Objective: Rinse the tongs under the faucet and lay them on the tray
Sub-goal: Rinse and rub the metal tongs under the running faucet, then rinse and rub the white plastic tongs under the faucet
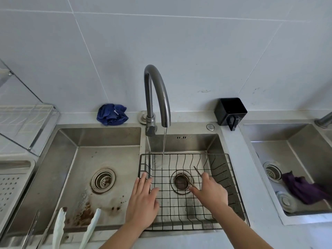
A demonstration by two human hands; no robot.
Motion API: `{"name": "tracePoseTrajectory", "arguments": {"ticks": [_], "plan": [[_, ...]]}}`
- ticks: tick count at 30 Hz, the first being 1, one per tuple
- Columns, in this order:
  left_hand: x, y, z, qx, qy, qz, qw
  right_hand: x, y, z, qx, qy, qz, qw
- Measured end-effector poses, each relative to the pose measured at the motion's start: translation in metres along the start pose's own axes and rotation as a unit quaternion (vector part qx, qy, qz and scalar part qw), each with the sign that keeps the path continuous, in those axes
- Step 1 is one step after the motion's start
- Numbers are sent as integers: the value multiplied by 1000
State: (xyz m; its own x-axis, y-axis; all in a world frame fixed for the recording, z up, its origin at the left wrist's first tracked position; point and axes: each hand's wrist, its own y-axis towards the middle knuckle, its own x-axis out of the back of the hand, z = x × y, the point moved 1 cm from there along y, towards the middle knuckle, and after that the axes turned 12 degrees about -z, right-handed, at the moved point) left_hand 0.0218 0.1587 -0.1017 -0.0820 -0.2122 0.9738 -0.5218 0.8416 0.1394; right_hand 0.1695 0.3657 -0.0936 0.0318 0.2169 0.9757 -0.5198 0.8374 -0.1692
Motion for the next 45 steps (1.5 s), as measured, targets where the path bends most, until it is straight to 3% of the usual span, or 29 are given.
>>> {"name": "tracePoseTrajectory", "arguments": {"ticks": [9,14,20,27,35,45], "plan": [[-3,-1,4,-7,26,14,1000,-8,1,3,4,-3,-23,1000],[-1,0,4,-2,-7,-2,1000,-21,-27,18,99,31,-42,994],[16,-15,16,76,-74,-70,992,-40,-49,58,176,68,-22,982],[43,-52,60,202,17,-136,970,-52,-45,87,207,68,-17,976],[62,-75,82,286,123,-87,946,-65,-37,102,187,68,22,980],[64,-86,81,316,82,-61,943,-71,-40,98,199,84,24,976]]}}
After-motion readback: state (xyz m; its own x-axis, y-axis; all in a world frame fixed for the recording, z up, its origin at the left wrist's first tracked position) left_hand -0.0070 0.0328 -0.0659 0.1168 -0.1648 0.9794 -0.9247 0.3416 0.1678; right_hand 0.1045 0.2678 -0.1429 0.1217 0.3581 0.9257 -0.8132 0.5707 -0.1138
